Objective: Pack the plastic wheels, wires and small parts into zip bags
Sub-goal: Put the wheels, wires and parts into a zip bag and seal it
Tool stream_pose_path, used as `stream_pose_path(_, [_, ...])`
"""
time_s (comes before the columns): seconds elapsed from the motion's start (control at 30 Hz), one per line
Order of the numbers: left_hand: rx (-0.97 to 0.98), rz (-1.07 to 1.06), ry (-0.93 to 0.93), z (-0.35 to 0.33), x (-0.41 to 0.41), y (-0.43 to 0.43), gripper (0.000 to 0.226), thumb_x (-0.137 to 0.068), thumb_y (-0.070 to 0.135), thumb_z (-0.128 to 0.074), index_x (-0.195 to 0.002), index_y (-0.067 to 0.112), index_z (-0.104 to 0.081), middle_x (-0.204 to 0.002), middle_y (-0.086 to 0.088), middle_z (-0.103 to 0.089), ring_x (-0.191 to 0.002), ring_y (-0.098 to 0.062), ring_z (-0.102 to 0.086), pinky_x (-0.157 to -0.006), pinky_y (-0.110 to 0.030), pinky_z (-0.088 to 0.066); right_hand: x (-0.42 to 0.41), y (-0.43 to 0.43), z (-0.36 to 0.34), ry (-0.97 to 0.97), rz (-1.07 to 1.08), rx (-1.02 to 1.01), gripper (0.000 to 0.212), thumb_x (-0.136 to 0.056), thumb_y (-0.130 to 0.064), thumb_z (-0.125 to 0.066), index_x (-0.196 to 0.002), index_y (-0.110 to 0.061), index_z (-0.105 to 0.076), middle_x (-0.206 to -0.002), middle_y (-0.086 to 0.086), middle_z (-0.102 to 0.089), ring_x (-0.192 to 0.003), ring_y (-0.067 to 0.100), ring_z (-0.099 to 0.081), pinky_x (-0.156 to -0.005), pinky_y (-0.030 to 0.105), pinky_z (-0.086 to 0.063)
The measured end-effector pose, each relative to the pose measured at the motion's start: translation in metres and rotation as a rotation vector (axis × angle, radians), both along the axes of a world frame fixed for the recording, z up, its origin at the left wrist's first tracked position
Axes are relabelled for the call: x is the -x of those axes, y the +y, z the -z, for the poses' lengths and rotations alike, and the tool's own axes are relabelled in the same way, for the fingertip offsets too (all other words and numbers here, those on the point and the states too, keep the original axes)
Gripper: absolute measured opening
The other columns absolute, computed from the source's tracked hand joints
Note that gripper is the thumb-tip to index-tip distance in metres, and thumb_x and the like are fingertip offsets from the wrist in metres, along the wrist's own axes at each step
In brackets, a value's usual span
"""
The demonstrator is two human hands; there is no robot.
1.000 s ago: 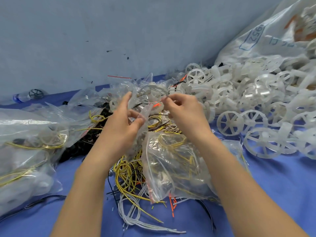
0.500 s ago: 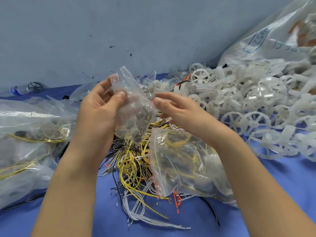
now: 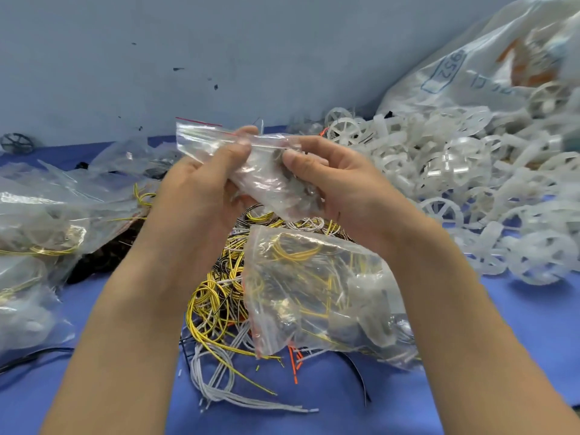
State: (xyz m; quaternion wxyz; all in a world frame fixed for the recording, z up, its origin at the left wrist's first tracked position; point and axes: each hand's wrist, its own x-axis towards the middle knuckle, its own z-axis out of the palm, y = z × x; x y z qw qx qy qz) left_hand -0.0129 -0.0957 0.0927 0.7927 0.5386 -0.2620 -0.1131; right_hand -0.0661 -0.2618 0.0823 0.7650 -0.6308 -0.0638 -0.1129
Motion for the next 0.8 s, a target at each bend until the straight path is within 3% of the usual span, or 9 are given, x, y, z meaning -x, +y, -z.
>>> stream_pose_path(0.13, [-0.206,-0.092,-0.101,0.006,0.006,-0.012,0.017,-0.085,0.035,-0.067,-0.092,0.023,-0.077,-0.101,-0.001,-0.074,-0.102,-0.02,-0.07,-0.09,-0.051,-0.054,0.01,-0.014,-0.004,-0.029,0.075,0.016,0.014,-0.098,-0.015,-0.058,-0.105,-0.017,-0.07,-0.094,0.005,-0.07,-0.074,0.011,-0.066,-0.058,0.025,-0.054])
stream_pose_path(0.23, [-0.336,-0.144,-0.166,0.008,0.015,-0.023,0.024,-0.087,0.052,-0.06,-0.087,0.036,-0.077,-0.096,0.004,-0.076,-0.09,-0.014,-0.073,-0.085,-0.041,-0.057,0.018,-0.027,-0.004,0.008,0.116,0.029,0.016,-0.096,-0.019,-0.062,-0.109,-0.016,-0.07,-0.097,0.004,-0.071,-0.08,0.014,-0.066,-0.066,0.03,-0.055])
stream_pose_path(0.33, [-0.369,-0.166,-0.322,0.006,0.024,-0.032,0.03,-0.098,0.049,-0.045,-0.092,0.039,-0.073,-0.093,0.004,-0.074,-0.088,-0.012,-0.072,-0.075,-0.028,-0.059,0.029,-0.037,-0.003,0.061,0.054,0.039,0.032,-0.087,-0.021,-0.07,-0.118,-0.013,-0.067,-0.098,0.001,-0.074,-0.08,0.01,-0.068,-0.071,0.026,-0.055])
stream_pose_path(0.43, [-0.407,-0.204,-0.455,0.006,0.029,-0.039,0.032,-0.101,0.05,-0.038,-0.097,0.038,-0.067,-0.089,-0.009,-0.069,-0.081,-0.021,-0.067,-0.074,-0.034,-0.055,0.038,-0.044,-0.001,0.073,0.006,0.068,0.036,-0.089,-0.013,-0.069,-0.124,-0.009,-0.064,-0.102,0.008,-0.074,-0.087,0.013,-0.068,-0.08,0.027,-0.054])
stream_pose_path(0.47, [-0.41,-0.224,-0.466,0.007,0.029,-0.041,0.033,-0.101,0.051,-0.037,-0.095,0.038,-0.067,-0.089,-0.009,-0.068,-0.08,-0.019,-0.066,-0.072,-0.029,-0.054,0.04,-0.047,0.0,0.068,0.012,0.051,0.035,-0.089,-0.012,-0.069,-0.124,-0.009,-0.064,-0.099,0.01,-0.073,-0.086,0.014,-0.067,-0.081,0.028,-0.054])
stream_pose_path(0.53, [-0.359,-0.19,-0.382,0.007,0.029,-0.044,0.035,-0.1,0.052,-0.04,-0.091,0.034,-0.069,-0.084,-0.001,-0.071,-0.076,-0.013,-0.068,-0.07,-0.025,-0.055,0.043,-0.052,0.0,0.051,0.066,0.027,0.033,-0.086,-0.012,-0.07,-0.119,-0.012,-0.066,-0.094,0.012,-0.068,-0.079,0.014,-0.063,-0.076,0.031,-0.05])
stream_pose_path(0.67, [-0.31,0.036,-0.11,0.008,0.025,-0.047,0.039,-0.08,0.058,-0.066,-0.09,0.021,-0.073,-0.073,0.001,-0.068,-0.069,-0.012,-0.068,-0.084,-0.049,-0.056,0.049,-0.063,-0.001,-0.02,0.14,-0.074,0.027,-0.088,-0.006,-0.066,-0.114,-0.014,-0.066,-0.09,0.013,-0.065,-0.071,0.013,-0.061,-0.072,0.029,-0.05])
stream_pose_path(0.73, [-0.29,0.112,-0.024,0.011,0.025,-0.049,0.04,-0.077,0.048,-0.074,-0.096,0.013,-0.069,-0.075,0.002,-0.067,-0.069,-0.012,-0.067,-0.08,-0.045,-0.058,0.051,-0.066,-0.001,-0.063,0.176,-0.132,0.024,-0.09,-0.001,-0.064,-0.111,-0.013,-0.066,-0.086,0.011,-0.068,-0.069,0.011,-0.064,-0.071,0.024,-0.055])
stream_pose_path(0.8, [-0.203,0.141,0.045,0.012,0.026,-0.053,0.037,-0.08,0.037,-0.074,-0.098,0.006,-0.064,-0.081,-0.004,-0.067,-0.067,-0.015,-0.066,-0.069,-0.036,-0.059,0.053,-0.07,-0.002,-0.086,0.213,-0.133,0.023,-0.091,0.001,-0.063,-0.11,-0.012,-0.066,-0.082,0.011,-0.069,-0.062,0.009,-0.064,-0.059,0.018,-0.053])
